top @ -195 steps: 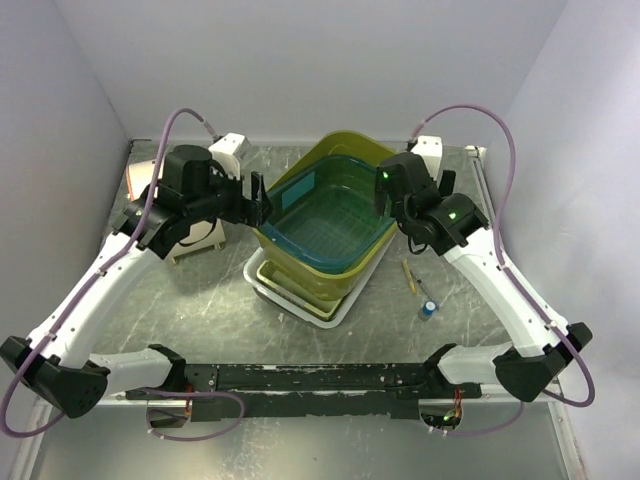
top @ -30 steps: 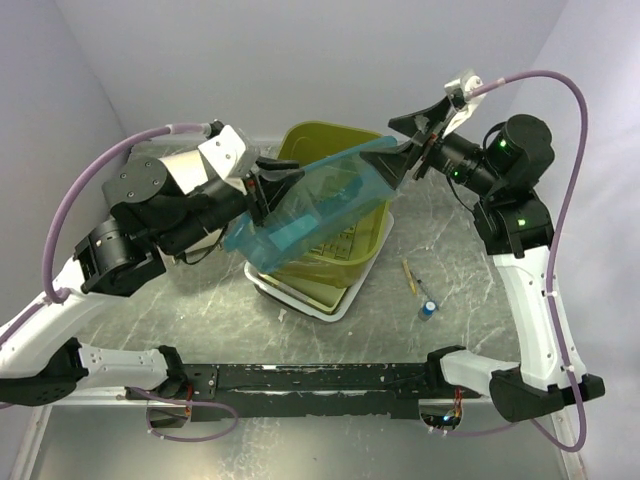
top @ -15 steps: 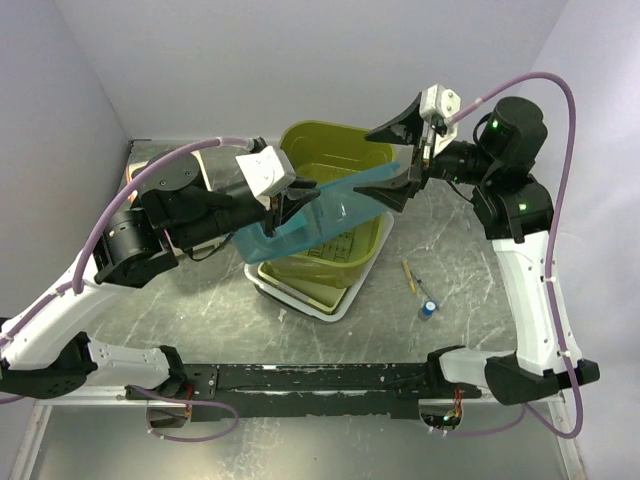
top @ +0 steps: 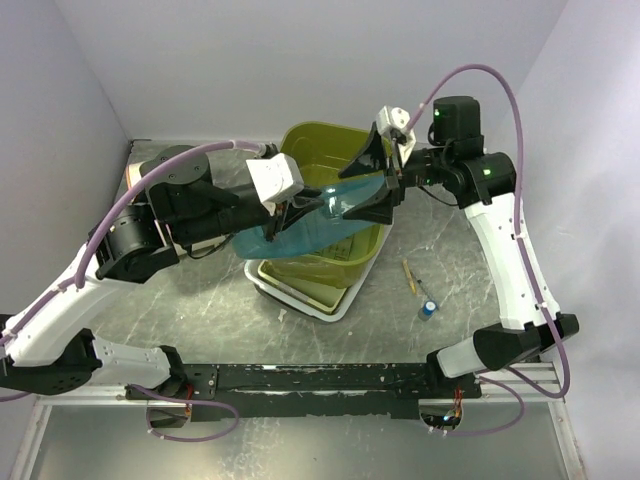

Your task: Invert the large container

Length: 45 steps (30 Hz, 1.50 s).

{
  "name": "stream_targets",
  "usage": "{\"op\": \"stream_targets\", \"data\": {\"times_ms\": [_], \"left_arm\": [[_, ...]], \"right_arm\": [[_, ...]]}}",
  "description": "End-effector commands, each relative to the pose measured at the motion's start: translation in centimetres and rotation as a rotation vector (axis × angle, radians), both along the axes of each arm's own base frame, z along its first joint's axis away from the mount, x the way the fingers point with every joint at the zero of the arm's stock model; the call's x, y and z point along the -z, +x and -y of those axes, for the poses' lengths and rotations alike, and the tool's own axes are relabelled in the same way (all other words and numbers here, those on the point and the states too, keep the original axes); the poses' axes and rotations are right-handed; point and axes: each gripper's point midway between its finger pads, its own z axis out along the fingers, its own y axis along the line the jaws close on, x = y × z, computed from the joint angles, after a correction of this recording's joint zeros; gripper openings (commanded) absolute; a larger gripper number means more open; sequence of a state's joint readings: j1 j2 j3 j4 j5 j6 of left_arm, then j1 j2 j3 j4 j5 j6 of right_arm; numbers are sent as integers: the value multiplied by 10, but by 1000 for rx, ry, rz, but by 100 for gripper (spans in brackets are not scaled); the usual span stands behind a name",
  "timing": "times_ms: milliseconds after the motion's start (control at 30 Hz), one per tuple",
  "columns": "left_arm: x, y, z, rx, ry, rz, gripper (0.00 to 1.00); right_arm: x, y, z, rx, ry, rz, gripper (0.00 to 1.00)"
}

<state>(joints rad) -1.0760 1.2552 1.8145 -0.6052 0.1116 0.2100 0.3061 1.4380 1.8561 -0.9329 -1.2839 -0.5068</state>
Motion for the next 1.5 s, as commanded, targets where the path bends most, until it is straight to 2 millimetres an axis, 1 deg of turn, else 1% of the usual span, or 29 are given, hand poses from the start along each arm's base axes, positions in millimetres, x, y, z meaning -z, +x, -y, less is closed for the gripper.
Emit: {"op": "stream_targets", "data": {"times_ms": [0,100,133,300,333,467,633,667,700,733,767,833,900,933,967,1100,1167,1267,1333,1433,1467], "left_arm": [[-3,-8,2,47,4,-7,7],[-7,1,0,-4,-6,15,7],[-8,4,-2,-23,-12,29,7],[-17,16,-6,-84,-42,84,7],[-18,18,-6,-91,-46,90,7],[-26,21,-8,-113,-79,113,7],[-39,25,-13,-149,-136,125,8],[-42,25,-14,-157,-148,123,18],[-48,25,-15,-162,-165,123,31],[-53,25,-16,-163,-178,122,48],[-58,24,-17,-161,-195,123,62],[-71,21,-21,-163,-242,123,80],[-85,19,-28,-174,-296,132,94],[-92,19,-32,-181,-325,134,98],[-100,17,-37,-186,-356,140,100],[-121,8,-52,-184,-448,147,100],[-131,2,-61,-175,-499,150,100],[-140,-6,-74,-166,-571,155,100],[-142,-8,-80,-170,-598,157,100],[-137,-4,-81,-194,-588,141,100],[-133,-1,-79,-204,-576,132,100]], "right_arm": [[11,-18,-6,-51,-41,-10,84],[16,-22,-10,-68,-53,-15,72],[17,-23,-11,-70,-55,-14,67],[18,-21,-11,-47,-56,-15,28],[18,-20,-11,-42,-57,-18,24],[13,-22,-10,-32,-44,-5,0],[5,-25,-10,-17,-13,14,0],[1,-23,-10,2,-3,20,0],[-9,-19,-11,28,24,32,0],[-17,-17,-11,52,48,50,0],[-25,-14,-12,89,77,55,0],[-45,-9,-11,154,161,91,0],[-62,-7,-7,212,243,122,0],[-67,-5,-6,239,276,120,0],[-71,0,-6,265,302,120,0],[-84,19,-2,372,373,92,0],[-96,24,3,420,439,103,0],[-115,25,14,488,552,118,0],[-125,27,21,524,612,125,0],[-143,27,32,568,715,150,0],[-150,23,36,569,757,163,0]]}}
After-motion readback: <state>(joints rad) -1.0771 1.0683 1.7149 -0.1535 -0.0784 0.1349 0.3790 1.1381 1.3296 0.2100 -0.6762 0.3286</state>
